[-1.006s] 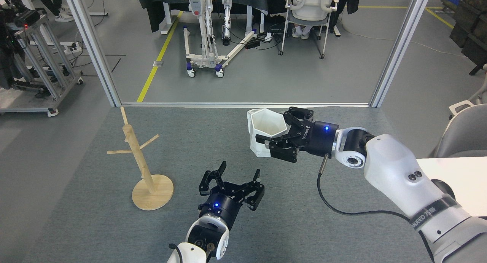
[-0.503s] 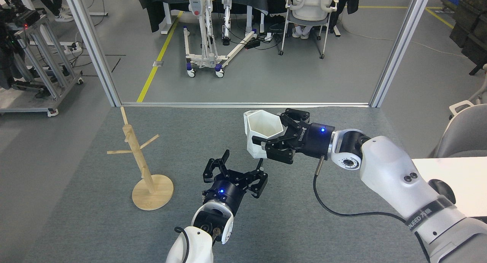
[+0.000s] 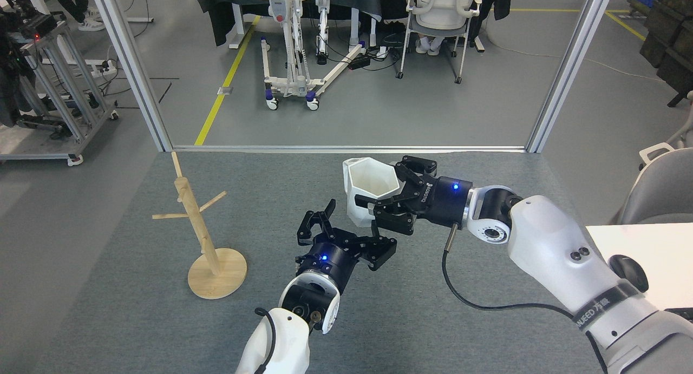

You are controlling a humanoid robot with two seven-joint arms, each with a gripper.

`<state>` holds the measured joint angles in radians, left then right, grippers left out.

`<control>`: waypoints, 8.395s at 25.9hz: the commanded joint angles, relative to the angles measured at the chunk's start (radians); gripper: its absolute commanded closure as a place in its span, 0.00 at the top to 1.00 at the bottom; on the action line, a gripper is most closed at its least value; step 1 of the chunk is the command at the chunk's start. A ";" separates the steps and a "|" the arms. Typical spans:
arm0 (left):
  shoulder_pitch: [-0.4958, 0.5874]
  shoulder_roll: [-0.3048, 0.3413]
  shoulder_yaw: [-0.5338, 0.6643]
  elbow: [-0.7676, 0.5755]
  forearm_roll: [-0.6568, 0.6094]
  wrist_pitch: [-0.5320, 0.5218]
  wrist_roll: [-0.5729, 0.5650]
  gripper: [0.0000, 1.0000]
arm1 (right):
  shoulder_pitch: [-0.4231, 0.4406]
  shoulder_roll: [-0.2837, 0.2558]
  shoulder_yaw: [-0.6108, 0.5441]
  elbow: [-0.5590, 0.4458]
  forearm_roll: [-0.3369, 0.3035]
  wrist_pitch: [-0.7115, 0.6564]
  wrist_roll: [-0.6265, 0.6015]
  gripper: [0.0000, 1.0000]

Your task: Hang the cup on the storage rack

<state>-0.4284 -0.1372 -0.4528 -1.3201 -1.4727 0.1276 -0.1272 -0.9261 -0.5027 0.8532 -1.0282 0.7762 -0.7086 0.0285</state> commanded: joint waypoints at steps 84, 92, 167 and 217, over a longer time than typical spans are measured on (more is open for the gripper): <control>-0.070 -0.001 -0.038 0.101 0.005 -0.048 0.041 0.00 | 0.035 0.003 -0.003 -0.026 -0.028 -0.019 -0.001 0.98; -0.070 -0.002 -0.038 0.104 0.005 -0.052 0.041 0.00 | 0.039 -0.037 -0.005 -0.125 -0.066 -0.077 -0.001 0.98; 0.465 0.538 0.319 -0.358 -0.092 -0.114 0.020 0.08 | 0.728 0.043 -0.732 -0.243 0.245 0.845 -0.219 0.99; 0.301 0.633 0.387 -0.172 -0.219 -0.293 -0.023 0.09 | 0.731 0.056 -0.729 -0.242 0.252 0.845 -0.219 0.99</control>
<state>-0.1313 0.4951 -0.0646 -1.4860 -1.6911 -0.1511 -0.1554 -0.1948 -0.4472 0.1243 -1.2701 1.0278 0.1365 -0.1906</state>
